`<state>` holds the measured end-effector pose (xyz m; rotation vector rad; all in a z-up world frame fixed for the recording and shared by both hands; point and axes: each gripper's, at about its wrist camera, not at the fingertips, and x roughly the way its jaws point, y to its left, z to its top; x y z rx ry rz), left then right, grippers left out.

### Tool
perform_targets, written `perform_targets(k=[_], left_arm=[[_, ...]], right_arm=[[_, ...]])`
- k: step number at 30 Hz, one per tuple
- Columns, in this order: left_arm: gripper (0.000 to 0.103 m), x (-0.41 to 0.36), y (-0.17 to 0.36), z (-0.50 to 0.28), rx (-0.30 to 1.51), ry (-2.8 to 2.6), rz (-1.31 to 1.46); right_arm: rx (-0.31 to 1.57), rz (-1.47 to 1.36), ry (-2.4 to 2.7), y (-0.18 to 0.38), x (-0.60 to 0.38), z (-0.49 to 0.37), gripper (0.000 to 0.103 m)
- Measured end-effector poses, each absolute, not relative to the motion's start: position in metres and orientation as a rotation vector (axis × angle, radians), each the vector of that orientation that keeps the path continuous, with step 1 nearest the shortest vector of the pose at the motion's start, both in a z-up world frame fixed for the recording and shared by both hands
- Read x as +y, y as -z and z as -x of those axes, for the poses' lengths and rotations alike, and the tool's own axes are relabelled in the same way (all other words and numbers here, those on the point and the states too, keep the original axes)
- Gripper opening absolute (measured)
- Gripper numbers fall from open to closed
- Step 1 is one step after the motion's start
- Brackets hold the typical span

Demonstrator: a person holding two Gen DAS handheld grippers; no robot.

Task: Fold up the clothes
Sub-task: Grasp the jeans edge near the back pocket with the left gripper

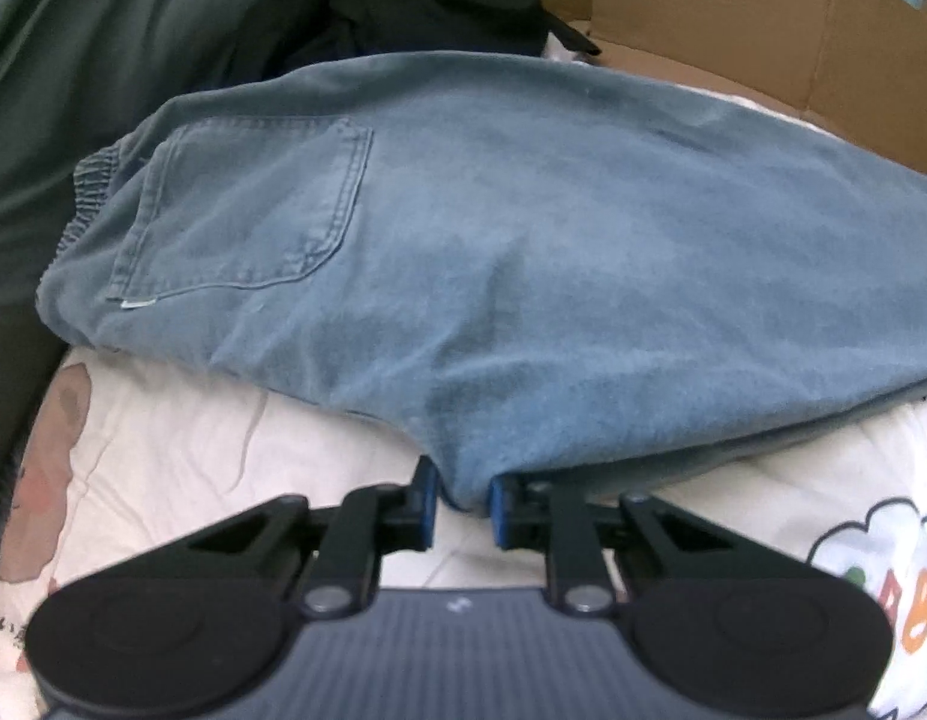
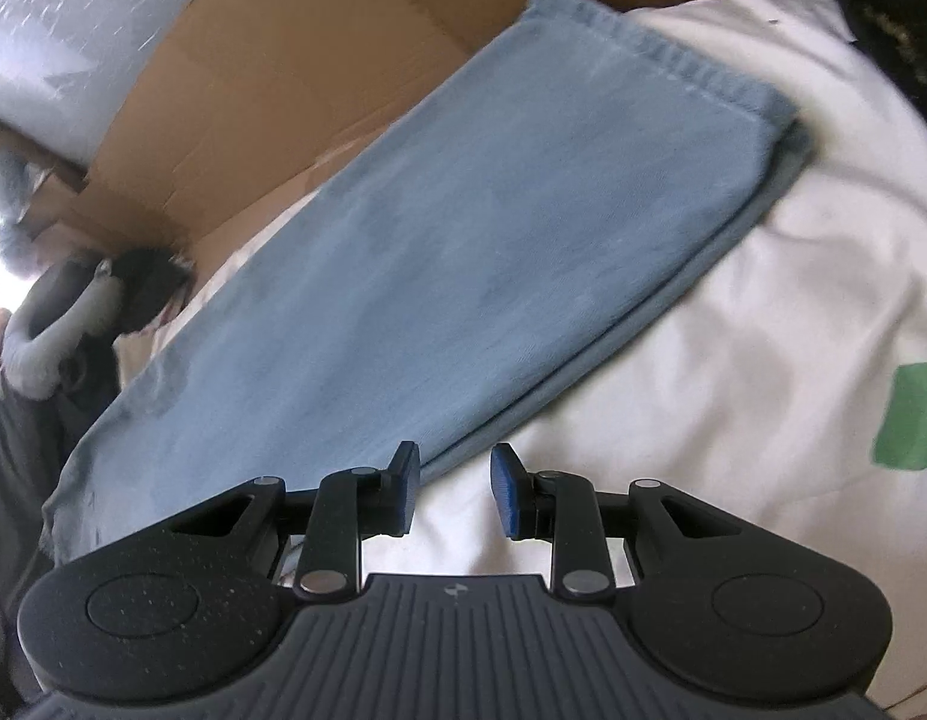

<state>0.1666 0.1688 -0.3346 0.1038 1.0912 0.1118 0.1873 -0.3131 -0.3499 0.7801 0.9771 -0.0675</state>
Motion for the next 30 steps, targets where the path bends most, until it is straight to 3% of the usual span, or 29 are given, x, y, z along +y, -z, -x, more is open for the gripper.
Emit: perform_targets(k=[8, 17, 28, 30], left_arm=[[0.02, 0.177, 0.328, -0.157, 1.202, -0.115, -0.037], [0.02, 0.181, 0.3, -0.169, 1.095, -0.135, 0.017], [0.022, 0.173, 0.338, -0.199, 1.136, -0.116, -0.009], [0.027, 0.181, 0.354, -0.205, 1.188, -0.129, 0.041]], right_arm=[[0.987, -0.789, 0.076, 0.357, -0.32, -0.179, 0.028], [0.949, -0.761, 0.045, 0.345, -0.313, -0.185, 0.029], [0.959, -0.459, -0.059, 0.327, -0.269, -0.21, 0.032], [0.957, -0.438, -0.084, 0.325, -0.262, -0.215, 0.032]])
